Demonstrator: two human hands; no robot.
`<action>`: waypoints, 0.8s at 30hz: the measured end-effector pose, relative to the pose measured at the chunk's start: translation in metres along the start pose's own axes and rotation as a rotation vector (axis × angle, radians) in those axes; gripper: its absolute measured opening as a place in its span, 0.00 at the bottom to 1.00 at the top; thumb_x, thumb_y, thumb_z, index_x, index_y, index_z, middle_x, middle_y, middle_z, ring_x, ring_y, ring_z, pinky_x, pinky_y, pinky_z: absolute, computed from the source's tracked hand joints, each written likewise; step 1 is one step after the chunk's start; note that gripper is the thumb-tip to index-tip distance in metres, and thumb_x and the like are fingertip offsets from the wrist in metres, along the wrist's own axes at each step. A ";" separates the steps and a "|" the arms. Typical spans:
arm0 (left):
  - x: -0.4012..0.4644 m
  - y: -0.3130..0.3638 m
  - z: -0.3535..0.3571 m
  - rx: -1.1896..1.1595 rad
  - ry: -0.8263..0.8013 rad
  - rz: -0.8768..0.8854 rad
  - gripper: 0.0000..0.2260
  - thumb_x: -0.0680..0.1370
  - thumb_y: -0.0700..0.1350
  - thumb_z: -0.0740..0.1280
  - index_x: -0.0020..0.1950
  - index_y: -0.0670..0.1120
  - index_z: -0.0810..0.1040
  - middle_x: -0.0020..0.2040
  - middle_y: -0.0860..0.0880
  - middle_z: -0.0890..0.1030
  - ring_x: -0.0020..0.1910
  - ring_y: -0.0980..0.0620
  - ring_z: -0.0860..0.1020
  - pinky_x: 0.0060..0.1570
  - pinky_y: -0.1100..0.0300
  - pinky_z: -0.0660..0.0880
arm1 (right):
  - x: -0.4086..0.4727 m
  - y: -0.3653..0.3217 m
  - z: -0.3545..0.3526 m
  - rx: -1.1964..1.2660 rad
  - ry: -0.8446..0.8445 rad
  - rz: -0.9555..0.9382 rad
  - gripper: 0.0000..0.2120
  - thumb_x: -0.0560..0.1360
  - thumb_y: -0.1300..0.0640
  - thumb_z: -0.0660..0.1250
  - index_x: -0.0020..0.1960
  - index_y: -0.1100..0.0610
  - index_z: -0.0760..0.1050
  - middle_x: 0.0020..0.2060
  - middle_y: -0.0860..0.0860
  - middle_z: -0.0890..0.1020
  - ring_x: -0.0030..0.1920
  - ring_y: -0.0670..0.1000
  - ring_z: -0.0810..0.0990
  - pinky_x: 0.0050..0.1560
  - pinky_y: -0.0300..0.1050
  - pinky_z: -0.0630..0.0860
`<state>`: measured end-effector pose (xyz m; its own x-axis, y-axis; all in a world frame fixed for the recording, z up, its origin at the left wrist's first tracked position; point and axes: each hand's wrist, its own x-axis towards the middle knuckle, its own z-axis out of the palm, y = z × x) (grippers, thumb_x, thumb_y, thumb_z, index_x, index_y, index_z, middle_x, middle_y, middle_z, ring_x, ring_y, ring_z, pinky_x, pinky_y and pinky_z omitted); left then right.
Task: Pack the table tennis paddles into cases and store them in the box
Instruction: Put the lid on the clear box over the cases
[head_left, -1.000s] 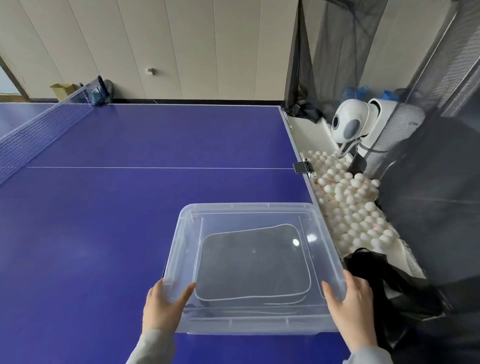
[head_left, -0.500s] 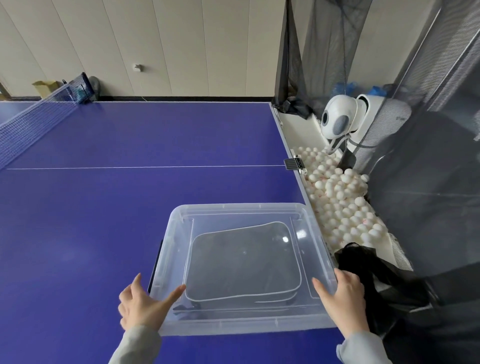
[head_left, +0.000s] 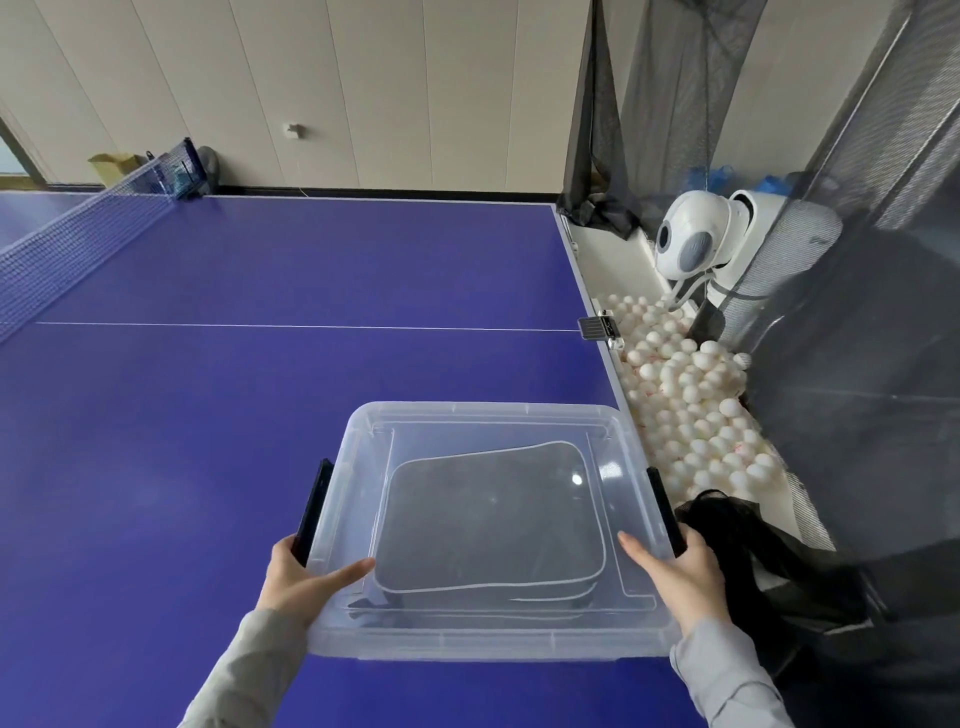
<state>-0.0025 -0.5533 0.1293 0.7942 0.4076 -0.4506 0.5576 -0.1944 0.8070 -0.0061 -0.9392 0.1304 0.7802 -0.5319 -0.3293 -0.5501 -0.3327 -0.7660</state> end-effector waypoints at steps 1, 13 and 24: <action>-0.002 0.000 0.001 0.004 0.025 0.051 0.41 0.58 0.43 0.82 0.66 0.44 0.65 0.53 0.48 0.74 0.51 0.46 0.76 0.51 0.54 0.71 | -0.001 -0.001 0.000 -0.019 0.024 -0.029 0.42 0.63 0.45 0.78 0.70 0.59 0.65 0.64 0.58 0.72 0.65 0.59 0.71 0.66 0.54 0.69; 0.011 -0.002 0.000 0.118 -0.071 0.194 0.47 0.61 0.44 0.81 0.73 0.43 0.59 0.67 0.45 0.69 0.65 0.44 0.69 0.67 0.49 0.66 | -0.007 -0.007 0.000 -0.118 0.062 -0.223 0.37 0.67 0.52 0.76 0.69 0.64 0.65 0.63 0.60 0.72 0.64 0.60 0.70 0.64 0.50 0.66; 0.005 -0.013 0.004 0.083 -0.031 0.297 0.42 0.63 0.45 0.80 0.72 0.47 0.61 0.63 0.51 0.69 0.60 0.52 0.68 0.62 0.56 0.66 | -0.011 -0.006 0.002 -0.218 0.065 -0.303 0.37 0.69 0.52 0.75 0.70 0.67 0.63 0.64 0.62 0.70 0.66 0.61 0.68 0.67 0.51 0.64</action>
<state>-0.0050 -0.5519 0.1148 0.9318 0.2945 -0.2121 0.3165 -0.3737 0.8719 -0.0103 -0.9296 0.1376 0.9004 -0.4301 -0.0652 -0.3535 -0.6362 -0.6858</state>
